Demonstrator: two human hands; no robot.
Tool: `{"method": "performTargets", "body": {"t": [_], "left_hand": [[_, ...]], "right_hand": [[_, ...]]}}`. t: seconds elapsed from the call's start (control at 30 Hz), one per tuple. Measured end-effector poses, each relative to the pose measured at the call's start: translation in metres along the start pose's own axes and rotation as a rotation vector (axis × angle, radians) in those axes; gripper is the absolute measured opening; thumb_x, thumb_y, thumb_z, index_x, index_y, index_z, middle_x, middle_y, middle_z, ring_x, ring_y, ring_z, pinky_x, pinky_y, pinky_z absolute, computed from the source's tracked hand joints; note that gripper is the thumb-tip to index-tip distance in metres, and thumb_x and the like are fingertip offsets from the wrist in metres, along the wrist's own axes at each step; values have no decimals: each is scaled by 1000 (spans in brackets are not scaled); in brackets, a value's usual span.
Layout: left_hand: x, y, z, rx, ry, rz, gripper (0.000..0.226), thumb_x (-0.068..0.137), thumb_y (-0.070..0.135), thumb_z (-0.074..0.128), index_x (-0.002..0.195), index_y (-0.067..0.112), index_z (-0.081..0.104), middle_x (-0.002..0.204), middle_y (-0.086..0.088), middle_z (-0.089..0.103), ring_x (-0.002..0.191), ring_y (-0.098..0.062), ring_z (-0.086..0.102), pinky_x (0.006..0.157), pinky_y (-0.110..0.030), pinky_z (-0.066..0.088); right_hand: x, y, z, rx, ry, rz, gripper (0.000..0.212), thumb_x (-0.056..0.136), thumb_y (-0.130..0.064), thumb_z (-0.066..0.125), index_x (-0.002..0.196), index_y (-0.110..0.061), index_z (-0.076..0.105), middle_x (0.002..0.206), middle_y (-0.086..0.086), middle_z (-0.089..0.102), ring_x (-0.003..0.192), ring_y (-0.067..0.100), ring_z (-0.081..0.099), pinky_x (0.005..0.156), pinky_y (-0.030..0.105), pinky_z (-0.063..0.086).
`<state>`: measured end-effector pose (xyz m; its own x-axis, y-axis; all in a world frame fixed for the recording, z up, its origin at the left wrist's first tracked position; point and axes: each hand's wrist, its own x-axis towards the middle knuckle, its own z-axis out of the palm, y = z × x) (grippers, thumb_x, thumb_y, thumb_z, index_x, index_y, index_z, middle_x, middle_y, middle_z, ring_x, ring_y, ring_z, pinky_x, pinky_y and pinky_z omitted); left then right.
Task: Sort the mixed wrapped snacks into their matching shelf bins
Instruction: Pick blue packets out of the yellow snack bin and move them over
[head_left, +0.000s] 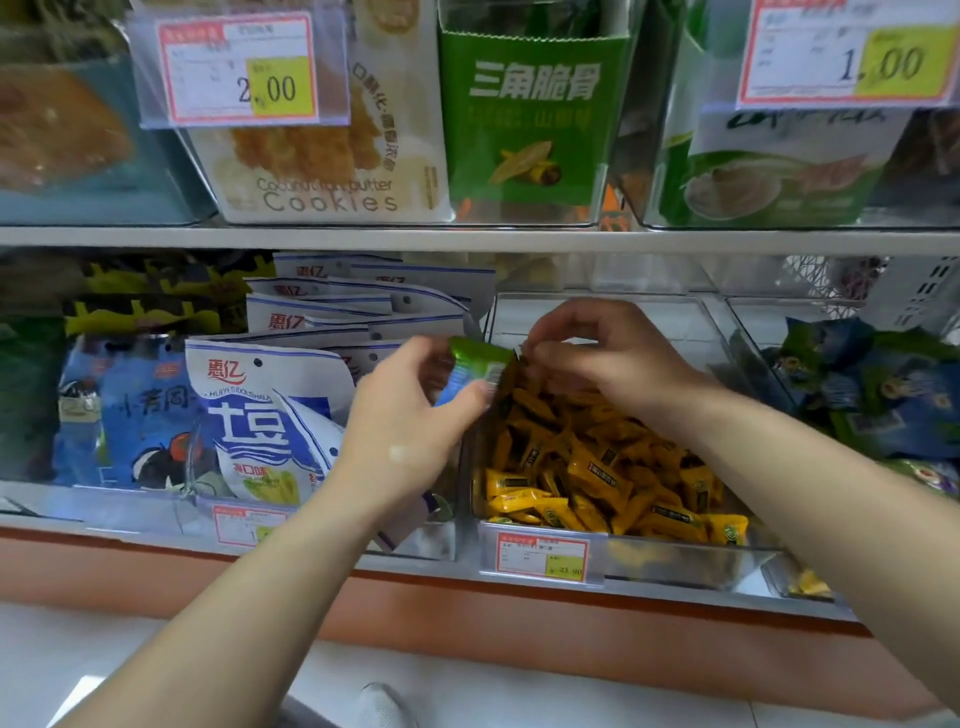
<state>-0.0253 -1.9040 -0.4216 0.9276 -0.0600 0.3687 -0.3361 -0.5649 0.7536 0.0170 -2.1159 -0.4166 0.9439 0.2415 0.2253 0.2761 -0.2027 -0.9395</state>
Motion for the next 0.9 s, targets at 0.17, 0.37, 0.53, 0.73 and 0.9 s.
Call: {"method": "performTargets", "body": {"t": [0.17, 0.37, 0.53, 0.73, 0.9], "left_hand": [[5, -15, -16, 138, 5, -102, 31, 85, 35, 73, 109, 18, 62, 97, 7, 69, 89, -13, 64, 81, -32, 55], [3, -17, -15, 133, -60, -82, 26, 84, 35, 74, 106, 28, 64, 91, 14, 70, 86, -4, 65, 77, -27, 53], [3, -19, -17, 139, -87, -91, 26, 83, 37, 73, 106, 27, 65, 89, 15, 69, 84, 0, 64, 74, -22, 52], [4, -20, -17, 129, -110, -93, 28, 84, 39, 72, 109, 27, 65, 92, 15, 69, 84, 0, 64, 70, -18, 50], [5, -19, -16, 108, -115, -98, 28, 84, 37, 73, 109, 27, 65, 91, 15, 69, 85, -1, 64, 73, -21, 52]], "right_hand": [[35, 50, 8, -830, -195, -133, 26, 90, -28, 61, 116, -27, 69, 114, -4, 65, 105, 15, 60, 88, 32, 48], [55, 80, 6, -1282, -290, -45, 53, 83, -67, 52, 128, -39, 56, 130, 5, 48, 116, 28, 47, 83, 38, 42], [62, 78, 0, -1426, -236, -19, 57, 80, -73, 47, 116, -33, 65, 119, 6, 52, 112, 28, 47, 77, 38, 36], [60, 72, 16, -1108, -172, -121, 38, 79, -59, 65, 102, -29, 72, 99, -1, 59, 97, 21, 55, 74, 37, 50], [70, 83, 32, -1359, -148, -59, 48, 77, -69, 60, 104, -31, 70, 108, 1, 56, 108, 25, 49, 79, 38, 35]]}}
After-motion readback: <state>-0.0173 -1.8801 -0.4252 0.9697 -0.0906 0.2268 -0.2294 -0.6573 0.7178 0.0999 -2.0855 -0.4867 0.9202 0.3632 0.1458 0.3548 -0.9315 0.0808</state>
